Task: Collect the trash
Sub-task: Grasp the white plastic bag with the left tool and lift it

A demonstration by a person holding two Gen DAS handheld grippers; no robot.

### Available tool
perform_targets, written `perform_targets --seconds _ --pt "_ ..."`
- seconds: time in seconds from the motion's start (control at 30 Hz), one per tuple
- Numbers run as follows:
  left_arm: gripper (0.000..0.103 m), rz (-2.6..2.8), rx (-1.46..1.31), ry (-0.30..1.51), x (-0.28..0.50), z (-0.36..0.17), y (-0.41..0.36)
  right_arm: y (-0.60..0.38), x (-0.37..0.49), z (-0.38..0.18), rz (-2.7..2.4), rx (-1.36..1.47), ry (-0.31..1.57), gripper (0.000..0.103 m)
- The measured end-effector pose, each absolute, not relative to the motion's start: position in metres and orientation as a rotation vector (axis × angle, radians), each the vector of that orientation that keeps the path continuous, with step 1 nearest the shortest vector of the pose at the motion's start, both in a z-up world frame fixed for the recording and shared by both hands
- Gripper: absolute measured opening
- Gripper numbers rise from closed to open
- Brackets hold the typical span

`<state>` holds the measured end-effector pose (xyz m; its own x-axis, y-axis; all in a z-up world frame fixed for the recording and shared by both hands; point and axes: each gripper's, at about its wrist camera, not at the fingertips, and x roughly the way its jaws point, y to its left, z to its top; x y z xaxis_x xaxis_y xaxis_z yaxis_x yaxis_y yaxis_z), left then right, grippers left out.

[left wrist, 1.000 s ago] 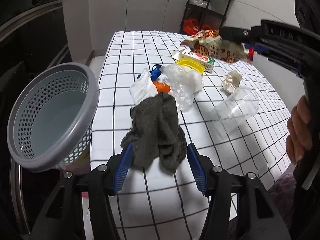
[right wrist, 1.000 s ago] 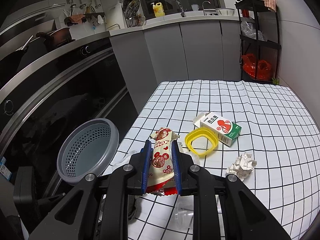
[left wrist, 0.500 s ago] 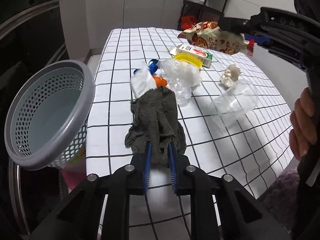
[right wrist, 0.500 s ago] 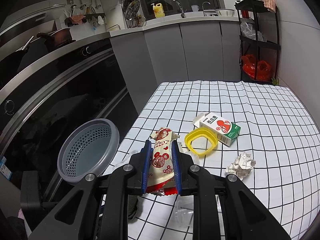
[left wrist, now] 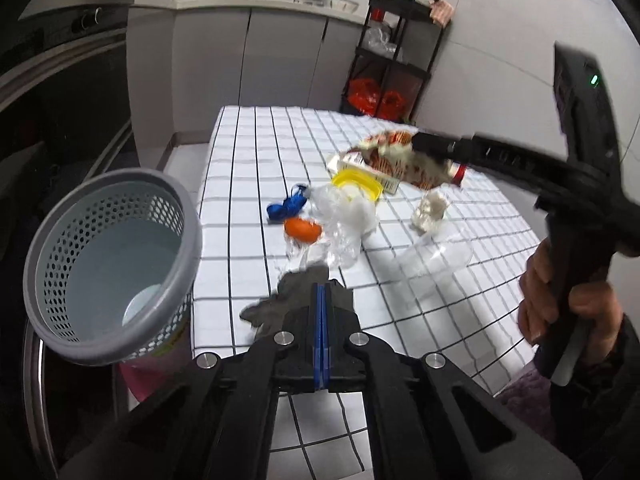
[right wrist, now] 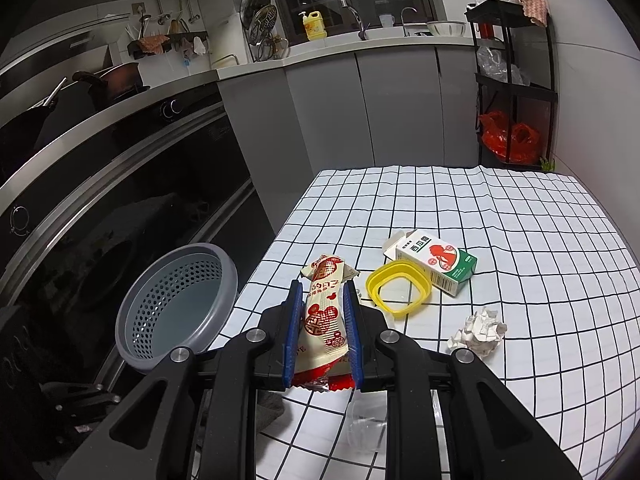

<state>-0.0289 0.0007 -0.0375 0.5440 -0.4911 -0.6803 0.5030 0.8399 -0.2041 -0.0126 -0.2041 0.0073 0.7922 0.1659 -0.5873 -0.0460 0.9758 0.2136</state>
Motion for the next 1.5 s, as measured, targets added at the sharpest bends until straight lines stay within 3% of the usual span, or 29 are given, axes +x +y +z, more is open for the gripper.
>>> perform_targets --seconds 0.2,0.6,0.67,0.8,0.83,1.2,1.27,1.4,1.5 --pt "0.001 -0.581 0.025 0.77 -0.031 -0.026 0.001 -0.203 -0.012 0.007 0.115 0.19 0.651 0.02" --pt "0.007 -0.519 0.122 0.896 0.007 -0.056 -0.031 -0.213 -0.014 0.011 0.117 0.224 0.64 0.02" --pt "0.013 -0.521 0.14 0.913 0.014 -0.06 -0.04 -0.215 -0.015 0.011 0.118 0.23 0.64 0.02" --pt "0.054 -0.516 0.164 0.913 0.02 -0.065 -0.054 -0.218 -0.016 0.012 0.123 0.241 0.638 0.02" --pt "0.055 -0.514 0.169 0.908 0.021 -0.065 -0.056 -0.219 -0.016 0.013 0.125 0.243 0.637 0.02" --pt "0.054 -0.494 0.239 1.001 0.043 -0.093 -0.086 -0.227 -0.019 0.017 0.136 0.265 0.624 0.02" --pt "0.046 -0.501 0.239 1.011 0.044 -0.096 -0.089 -0.227 -0.019 0.017 0.136 0.265 0.624 0.02" --pt "0.005 -0.522 0.232 1.027 0.048 -0.098 -0.093 -0.227 -0.019 0.017 0.136 0.265 0.624 0.02" --pt "0.002 -0.529 0.232 1.012 0.047 -0.094 -0.093 -0.228 -0.02 0.018 0.133 0.265 0.622 0.02"
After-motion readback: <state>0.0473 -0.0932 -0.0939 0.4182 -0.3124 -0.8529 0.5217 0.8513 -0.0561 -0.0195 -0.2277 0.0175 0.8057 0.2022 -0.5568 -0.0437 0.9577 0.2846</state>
